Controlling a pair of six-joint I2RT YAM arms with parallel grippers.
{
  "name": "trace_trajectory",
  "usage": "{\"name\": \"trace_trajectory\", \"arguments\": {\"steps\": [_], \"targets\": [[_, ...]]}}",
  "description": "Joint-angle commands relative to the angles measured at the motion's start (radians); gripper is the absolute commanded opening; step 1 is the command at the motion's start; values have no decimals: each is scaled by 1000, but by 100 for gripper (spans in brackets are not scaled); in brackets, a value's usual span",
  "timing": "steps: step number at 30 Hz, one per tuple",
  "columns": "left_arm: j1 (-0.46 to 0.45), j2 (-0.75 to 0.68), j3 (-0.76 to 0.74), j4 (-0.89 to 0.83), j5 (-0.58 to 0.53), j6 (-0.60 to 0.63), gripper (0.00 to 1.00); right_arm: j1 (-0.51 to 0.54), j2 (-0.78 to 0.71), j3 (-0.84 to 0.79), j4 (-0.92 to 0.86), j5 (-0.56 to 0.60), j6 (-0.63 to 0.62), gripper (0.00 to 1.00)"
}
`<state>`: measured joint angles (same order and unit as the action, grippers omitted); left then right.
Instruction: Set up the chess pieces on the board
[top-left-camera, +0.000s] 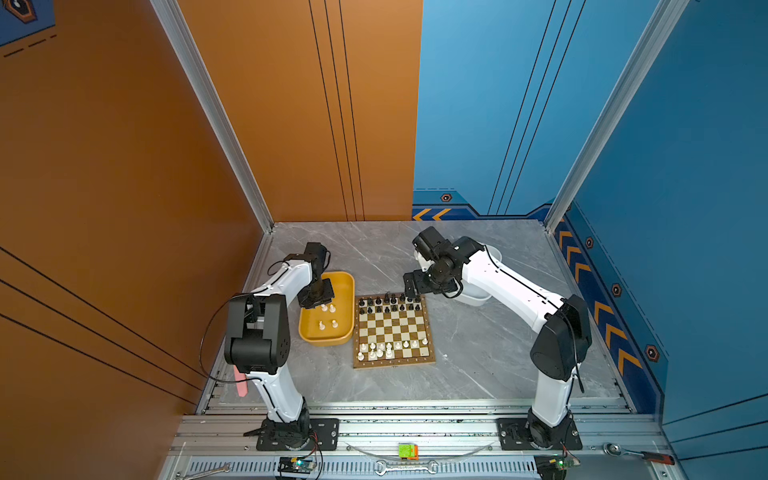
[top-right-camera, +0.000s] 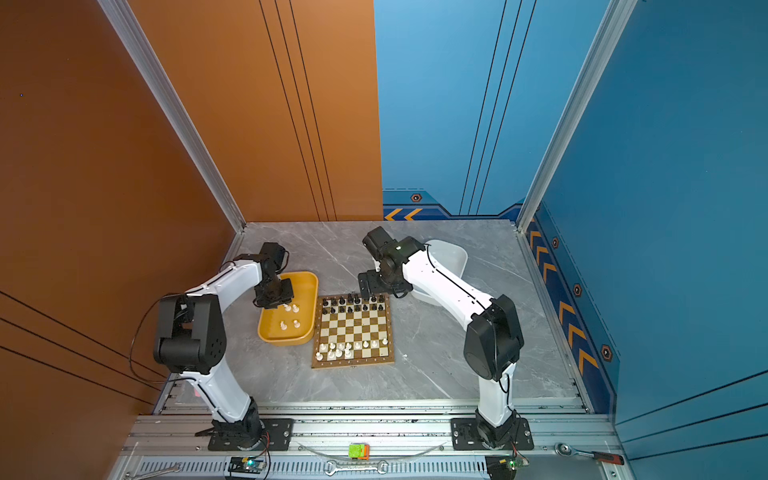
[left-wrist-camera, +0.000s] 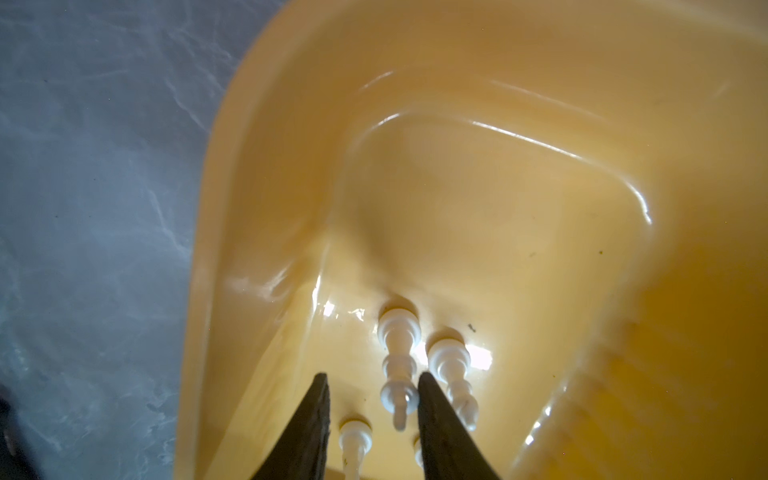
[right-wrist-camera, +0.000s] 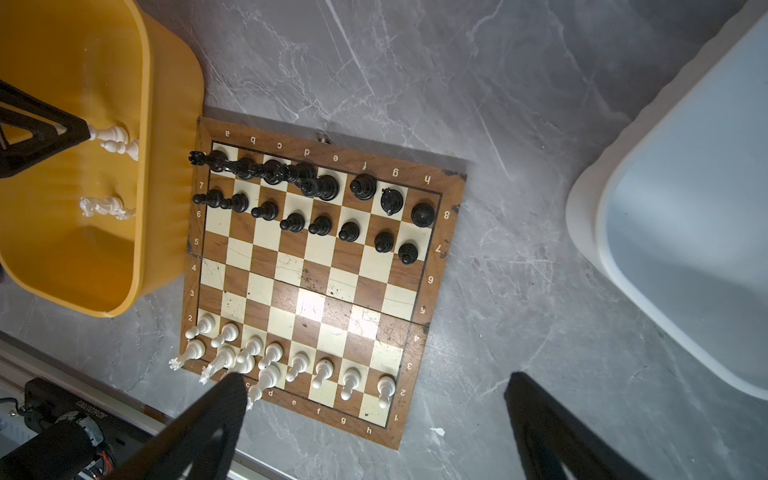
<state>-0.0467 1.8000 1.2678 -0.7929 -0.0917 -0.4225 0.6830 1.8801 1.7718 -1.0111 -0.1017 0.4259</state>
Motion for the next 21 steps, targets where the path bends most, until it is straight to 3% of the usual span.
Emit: {"name": "trace_trajectory", "arguments": {"steps": [1, 21], "targets": [[4, 18, 35, 1, 20, 2, 37, -7, 10, 19, -28, 8, -8, 100], [0, 56, 60, 9, 33, 1, 34, -33, 18, 18, -36, -1, -19, 100]]}}
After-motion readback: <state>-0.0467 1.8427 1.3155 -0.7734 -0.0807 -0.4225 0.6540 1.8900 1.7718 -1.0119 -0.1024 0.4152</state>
